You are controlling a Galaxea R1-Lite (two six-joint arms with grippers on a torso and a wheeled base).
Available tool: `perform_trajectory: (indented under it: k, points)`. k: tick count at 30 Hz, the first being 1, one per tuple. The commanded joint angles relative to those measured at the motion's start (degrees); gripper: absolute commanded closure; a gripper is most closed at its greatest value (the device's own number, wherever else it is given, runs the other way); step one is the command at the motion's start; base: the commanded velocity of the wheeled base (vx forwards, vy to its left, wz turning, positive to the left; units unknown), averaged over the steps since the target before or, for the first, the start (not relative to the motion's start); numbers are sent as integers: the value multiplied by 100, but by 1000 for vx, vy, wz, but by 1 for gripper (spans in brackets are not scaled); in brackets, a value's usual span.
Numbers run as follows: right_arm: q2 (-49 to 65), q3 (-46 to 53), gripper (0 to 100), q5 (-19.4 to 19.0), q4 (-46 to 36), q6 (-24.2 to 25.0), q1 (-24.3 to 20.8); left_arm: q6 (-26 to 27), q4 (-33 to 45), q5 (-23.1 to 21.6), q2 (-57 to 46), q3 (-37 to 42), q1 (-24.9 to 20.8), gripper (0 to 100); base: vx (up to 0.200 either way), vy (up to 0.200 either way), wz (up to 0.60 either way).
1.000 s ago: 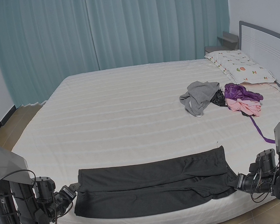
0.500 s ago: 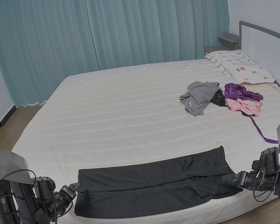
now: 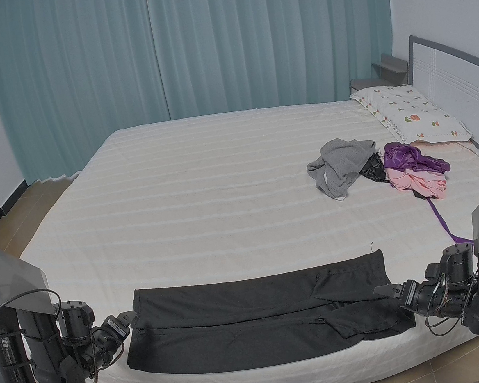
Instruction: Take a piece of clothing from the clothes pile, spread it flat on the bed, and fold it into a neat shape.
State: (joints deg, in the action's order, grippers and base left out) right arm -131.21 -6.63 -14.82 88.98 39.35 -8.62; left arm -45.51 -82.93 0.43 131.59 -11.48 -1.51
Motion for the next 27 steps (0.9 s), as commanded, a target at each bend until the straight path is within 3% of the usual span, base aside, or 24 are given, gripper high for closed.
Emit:
perform_trajectory:
  k: [1, 5, 8, 16, 22, 27]
  points:
    - [-309, -251, 0, -21, 76, 64, -140, -2, -4, 1, 34, -21, 2, 0, 0, 0, 0]
    - [-19, -435, 0, -21, 76, 328, -289, -2, -4, 1, 43, -29, 2, 0, 0, 0, 0]
    - [245, -585, 0, -56, 76, 943, -667, -2, -4, 1, 43, -38, 2, 0, 0, 0, 0]
    - [-370, -831, 0, -117, 76, 1022, -1142, -90, -4, 1, 43, -65, 2, 0, 0, 0, 0]
    - [-871, -655, 0, 6, 49, 187, -1300, -107, -4, 1, 43, -100, 2, 0, 0, 0, 0]
    - [-924, -602, 0, 102, -12, 38, -1318, -107, -4, 1, 43, -100, 2, 0, 0, 0, 0]
